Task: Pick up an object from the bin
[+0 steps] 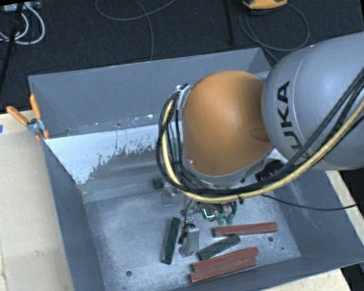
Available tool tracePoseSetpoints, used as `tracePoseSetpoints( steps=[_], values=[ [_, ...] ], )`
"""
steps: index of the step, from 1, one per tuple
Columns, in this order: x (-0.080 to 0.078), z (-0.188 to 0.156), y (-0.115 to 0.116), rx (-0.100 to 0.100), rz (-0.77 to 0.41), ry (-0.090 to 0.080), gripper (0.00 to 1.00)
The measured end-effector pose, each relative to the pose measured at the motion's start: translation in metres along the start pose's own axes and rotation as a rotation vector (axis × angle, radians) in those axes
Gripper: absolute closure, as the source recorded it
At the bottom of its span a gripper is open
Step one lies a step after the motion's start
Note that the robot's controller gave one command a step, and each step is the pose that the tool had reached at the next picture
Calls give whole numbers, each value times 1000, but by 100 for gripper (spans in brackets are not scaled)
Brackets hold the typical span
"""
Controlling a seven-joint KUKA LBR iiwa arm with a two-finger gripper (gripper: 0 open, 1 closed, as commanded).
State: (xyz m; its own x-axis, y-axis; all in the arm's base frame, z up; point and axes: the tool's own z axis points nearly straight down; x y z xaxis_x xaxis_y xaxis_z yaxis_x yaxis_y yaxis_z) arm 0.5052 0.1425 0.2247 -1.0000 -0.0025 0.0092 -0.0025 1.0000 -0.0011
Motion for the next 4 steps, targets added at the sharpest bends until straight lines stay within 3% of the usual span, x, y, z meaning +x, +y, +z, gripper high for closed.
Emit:
tracePoseSetpoints(
  steps=[1, 2, 3, 4],
  values=[
    [-44, 157, -6, 1, -632, -4, 0],
    [-46, 124, -22, 3, -923, -12, 0],
    [-65, 125, -3, 2, -1108, -12, 0],
    [-60, 156, 10, 2, -1363, -6, 0]
  ],
)
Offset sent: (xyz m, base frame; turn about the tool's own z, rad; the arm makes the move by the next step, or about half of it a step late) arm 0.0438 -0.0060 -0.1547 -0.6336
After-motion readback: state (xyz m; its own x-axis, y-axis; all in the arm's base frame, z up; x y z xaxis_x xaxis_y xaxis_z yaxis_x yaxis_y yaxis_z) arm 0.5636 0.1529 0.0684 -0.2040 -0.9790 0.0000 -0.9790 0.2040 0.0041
